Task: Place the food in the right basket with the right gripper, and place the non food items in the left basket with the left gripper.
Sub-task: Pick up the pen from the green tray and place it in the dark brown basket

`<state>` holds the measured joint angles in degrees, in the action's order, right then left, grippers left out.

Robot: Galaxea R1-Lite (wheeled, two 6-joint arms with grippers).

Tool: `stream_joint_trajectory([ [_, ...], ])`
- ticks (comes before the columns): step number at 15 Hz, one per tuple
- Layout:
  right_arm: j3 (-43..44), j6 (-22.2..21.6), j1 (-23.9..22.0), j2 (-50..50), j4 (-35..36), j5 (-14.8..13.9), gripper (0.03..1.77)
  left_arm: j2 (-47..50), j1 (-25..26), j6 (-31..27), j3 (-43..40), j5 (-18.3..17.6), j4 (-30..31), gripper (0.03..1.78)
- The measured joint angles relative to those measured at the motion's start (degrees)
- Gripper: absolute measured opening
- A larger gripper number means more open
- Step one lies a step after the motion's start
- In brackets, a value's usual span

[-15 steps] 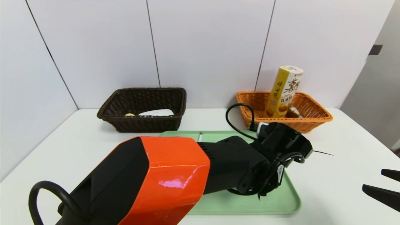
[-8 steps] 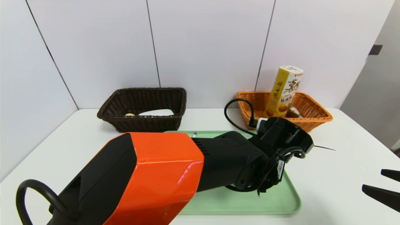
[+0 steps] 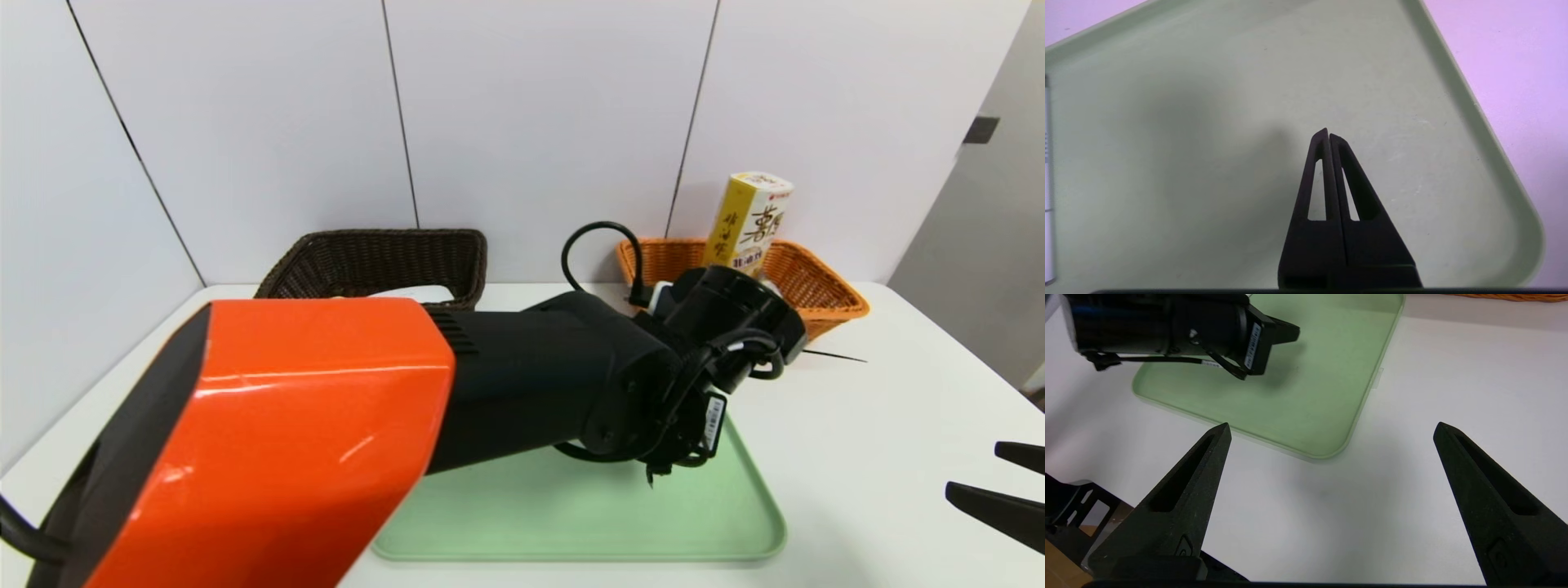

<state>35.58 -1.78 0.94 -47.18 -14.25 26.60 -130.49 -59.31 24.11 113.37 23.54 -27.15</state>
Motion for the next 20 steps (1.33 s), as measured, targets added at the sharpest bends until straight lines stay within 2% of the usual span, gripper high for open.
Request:
stream_joint_trajectory([
  [3,-0.04,-0.04,0.00,0.00,0.00,0.27,1.71,3.84,3.55,0.11,-0.54,-0.20,-3.69,0.04],
  [5,-0.06,-0.04,0.00,-0.01,0.00,0.40,1.71,5.99,6.61,0.28,-0.83,-0.20,-6.23,0.42],
  [7,-0.06,-0.04,0.07,-0.01,0.04,0.35,1.71,7.47,9.25,0.50,-1.41,-0.22,-7.50,0.71],
  [11,-0.33,-0.12,0.05,0.11,0.01,0.24,1.71,8.98,12.56,0.48,-4.58,-0.23,-8.05,1.11],
  [15,-0.30,-0.11,0.00,0.13,0.01,0.21,1.71,8.61,15.21,0.69,-8.02,-0.22,-7.66,1.36],
  [20,-0.12,-0.06,0.00,0.13,0.01,0.05,1.71,5.63,17.23,2.93,-9.26,-0.28,-7.44,1.52],
])
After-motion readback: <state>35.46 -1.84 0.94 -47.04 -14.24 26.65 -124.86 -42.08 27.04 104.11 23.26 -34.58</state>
